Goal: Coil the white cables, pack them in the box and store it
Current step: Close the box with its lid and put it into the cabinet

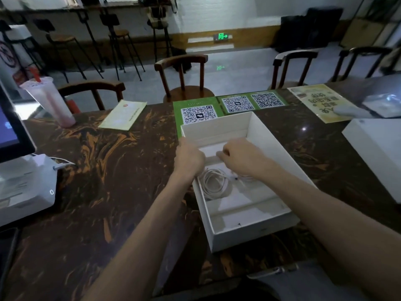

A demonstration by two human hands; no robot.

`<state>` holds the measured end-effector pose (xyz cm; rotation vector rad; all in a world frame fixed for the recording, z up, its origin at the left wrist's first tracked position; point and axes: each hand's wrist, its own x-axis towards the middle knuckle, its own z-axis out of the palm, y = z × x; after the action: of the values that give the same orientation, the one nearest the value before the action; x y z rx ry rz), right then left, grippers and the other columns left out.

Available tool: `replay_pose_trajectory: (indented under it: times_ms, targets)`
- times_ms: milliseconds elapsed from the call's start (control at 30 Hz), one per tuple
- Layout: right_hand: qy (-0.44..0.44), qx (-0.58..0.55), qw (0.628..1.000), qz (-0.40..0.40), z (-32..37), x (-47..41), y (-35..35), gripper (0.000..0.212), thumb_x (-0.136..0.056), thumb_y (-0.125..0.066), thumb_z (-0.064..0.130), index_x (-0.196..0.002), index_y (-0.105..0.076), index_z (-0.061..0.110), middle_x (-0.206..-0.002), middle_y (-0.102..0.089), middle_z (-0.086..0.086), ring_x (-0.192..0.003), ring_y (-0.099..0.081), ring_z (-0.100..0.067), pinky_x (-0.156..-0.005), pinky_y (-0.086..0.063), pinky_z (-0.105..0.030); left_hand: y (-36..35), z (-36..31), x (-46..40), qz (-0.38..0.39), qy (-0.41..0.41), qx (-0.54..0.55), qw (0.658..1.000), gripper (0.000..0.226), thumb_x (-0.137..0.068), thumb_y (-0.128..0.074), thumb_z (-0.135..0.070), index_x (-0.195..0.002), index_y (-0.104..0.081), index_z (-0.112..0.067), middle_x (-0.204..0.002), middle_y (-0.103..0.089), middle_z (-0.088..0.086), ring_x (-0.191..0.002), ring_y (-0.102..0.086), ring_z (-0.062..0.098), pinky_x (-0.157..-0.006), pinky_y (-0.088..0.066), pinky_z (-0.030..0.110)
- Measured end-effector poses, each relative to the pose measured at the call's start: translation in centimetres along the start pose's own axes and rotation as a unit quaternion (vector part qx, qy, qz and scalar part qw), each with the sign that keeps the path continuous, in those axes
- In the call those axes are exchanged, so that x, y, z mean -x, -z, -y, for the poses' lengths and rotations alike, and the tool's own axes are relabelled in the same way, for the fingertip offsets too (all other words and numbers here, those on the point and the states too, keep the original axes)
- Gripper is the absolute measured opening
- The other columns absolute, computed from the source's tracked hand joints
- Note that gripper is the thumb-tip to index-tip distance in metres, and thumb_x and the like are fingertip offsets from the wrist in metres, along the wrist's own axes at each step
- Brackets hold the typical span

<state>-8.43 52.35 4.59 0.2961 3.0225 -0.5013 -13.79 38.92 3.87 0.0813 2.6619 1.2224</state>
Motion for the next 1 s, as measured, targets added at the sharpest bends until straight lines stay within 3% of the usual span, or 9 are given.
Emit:
replay_pose_trajectory:
  times_ms: [67,133,200,267,400,533,633,800,1000]
  targets:
    - [-0.011,0.022,0.991,-0.131,-1.1,1.4,1.7,0.035,-0.100,-0.046,0.033,-0.073,-0.057,0.013,-0.088,-0.057,-0.009,-0.087,-0.059,-0.031,-0.072,-0.043,-0.035,-0.2,-0.3,-0.7,0.003,-0.019,-0.005,1.000,0.046,-0.087,-0.049,-0.003,-0.132,-0.045,-0.001,-0.130,-0.054,0.021,-0.118,-0.054,0.040,-0.084,-0.042,0.031]
    - [-0.064,0.145,0.970,-0.184,-2.8,2.9,3.1,0.026,-0.097,-0.048,0.031,-0.108,-0.064,0.014,-0.120,-0.054,-0.014,-0.113,-0.053,-0.034,-0.094,-0.042,-0.047,-0.3,-0.9,-0.8,0.008,-0.027,-0.021,0.999,0.044,-0.086,-0.050,-0.002,-0.130,-0.046,0.000,-0.126,-0.056,0.022,-0.116,-0.055,0.042,-0.082,-0.040,0.032]
    - [-0.156,0.231,0.954,-0.108,-5.0,4.3,3.7,0.048,-0.094,-0.054,0.030,-0.139,-0.045,0.019,-0.146,-0.038,-0.015,-0.131,-0.039,-0.040,-0.105,-0.032,-0.056,-0.7,-2.2,-0.5,0.006,-0.038,-0.060,0.997,0.048,-0.089,-0.050,-0.002,-0.135,-0.038,0.005,-0.128,-0.054,0.026,-0.117,-0.053,0.045,-0.085,-0.042,0.037]
    - [-0.180,0.189,0.964,-0.040,-6.9,5.3,3.5,0.077,-0.092,-0.059,0.024,-0.155,-0.014,0.024,-0.147,-0.039,-0.014,-0.128,-0.044,-0.041,-0.100,-0.038,-0.055,-1.4,-3.6,0.1,-0.011,-0.068,-0.102,0.992,0.058,-0.091,-0.049,-0.004,-0.142,-0.027,0.011,-0.134,-0.050,0.029,-0.120,-0.051,0.045,-0.089,-0.043,0.039]
    - [-0.120,-0.015,0.992,-0.036,-10.5,5.3,3.7,0.075,-0.102,-0.046,0.023,-0.158,0.005,0.024,-0.133,-0.057,-0.014,-0.108,-0.061,-0.030,-0.090,-0.047,-0.044,-3.8,-5.8,0.0,-0.016,-0.090,-0.126,0.988,0.066,-0.091,-0.049,-0.003,-0.146,-0.017,0.014,-0.137,-0.046,0.034,-0.122,-0.049,0.047,-0.096,-0.041,0.045]
    - [-0.175,-0.225,0.952,-0.107,-15.7,5.7,6.5,0.056,-0.103,-0.035,0.048,-0.152,-0.033,0.022,-0.142,-0.056,-0.012,-0.131,-0.051,-0.033,-0.110,-0.039,-0.046,-5.6,-6.6,-0.3,-0.042,-0.080,-0.146,0.985,0.055,-0.089,-0.048,-0.002,-0.140,-0.034,0.013,-0.127,-0.053,0.035,-0.113,-0.054,0.051,-0.091,-0.046,0.052]
    - [-0.283,-0.100,0.937,-0.182,-22.5,6.3,7.4,0.047,-0.099,-0.045,0.041,-0.138,-0.048,0.015,-0.135,-0.058,-0.013,-0.124,-0.054,-0.032,-0.104,-0.044,-0.047,-5.7,-6.6,0.2,-0.062,-0.076,-0.150,0.984,0.058,-0.090,-0.047,0.003,-0.144,-0.027,0.010,-0.128,-0.051,0.036,-0.116,-0.051,0.053,-0.094,-0.043,0.054]
    - [-0.437,0.040,0.896,-0.065,-32.9,8.2,8.3,0.081,-0.092,-0.048,0.061,-0.152,-0.017,0.017,-0.158,-0.018,-0.020,-0.144,-0.023,-0.043,-0.115,-0.023,-0.059,-5.3,-7.1,0.6,-0.073,-0.037,-0.146,0.986,0.048,-0.089,-0.049,0.006,-0.136,-0.038,0.007,-0.125,-0.050,0.040,-0.116,-0.050,0.055,-0.093,-0.043,0.053]
    - [-0.427,0.077,0.901,0.003,-37.7,8.7,6.4,0.113,-0.078,-0.037,0.086,-0.155,0.010,0.018,-0.164,0.013,-0.018,-0.149,0.008,-0.046,-0.114,0.000,-0.069,-5.2,-8.3,1.3,-0.128,-0.049,-0.117,0.984,0.037,-0.087,-0.049,0.008,-0.124,-0.052,0.010,-0.122,-0.054,0.040,-0.114,-0.050,0.053,-0.094,-0.039,0.048]
